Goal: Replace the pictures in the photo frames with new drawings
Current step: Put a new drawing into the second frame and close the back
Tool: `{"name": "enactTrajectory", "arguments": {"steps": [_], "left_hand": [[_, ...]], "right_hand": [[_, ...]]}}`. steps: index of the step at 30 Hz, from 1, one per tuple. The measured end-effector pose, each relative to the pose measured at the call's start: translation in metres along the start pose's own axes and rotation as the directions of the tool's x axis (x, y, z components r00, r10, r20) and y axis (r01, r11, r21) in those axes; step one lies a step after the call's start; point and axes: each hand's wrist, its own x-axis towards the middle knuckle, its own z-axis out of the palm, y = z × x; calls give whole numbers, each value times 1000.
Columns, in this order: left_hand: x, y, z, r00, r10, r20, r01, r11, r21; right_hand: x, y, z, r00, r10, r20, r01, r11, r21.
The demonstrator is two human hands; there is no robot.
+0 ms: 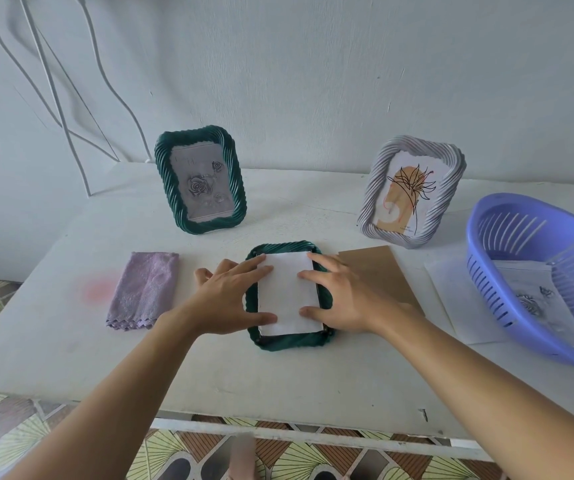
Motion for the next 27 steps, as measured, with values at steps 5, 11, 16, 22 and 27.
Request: {"name": "enactTrajectory", "arguments": {"steps": [5, 11, 16, 22, 27], "left_hand": [[1, 2, -2, 1000, -9, 10, 9, 1000, -2], [-2, 2, -3, 1000, 0, 1, 0, 999, -44], [-6, 5, -7, 1000, -12, -2, 12, 997, -78], [-8, 17, -19, 991, -46, -125, 41, 998, -36], [2, 65, -21, 956, -29, -291, -38, 974, -224]], "right_hand": [[-1, 0, -1, 1000, -3, 7, 3, 1000, -12], [-5, 0, -1, 996, -23, -84, 23, 1000, -10], [-13, 9, 2, 943, 13, -331, 19, 996, 92], [-32, 44, -8, 806, 265, -530, -259, 962, 88], [-46, 61, -13, 815, 462, -351, -473, 879, 59]]}}
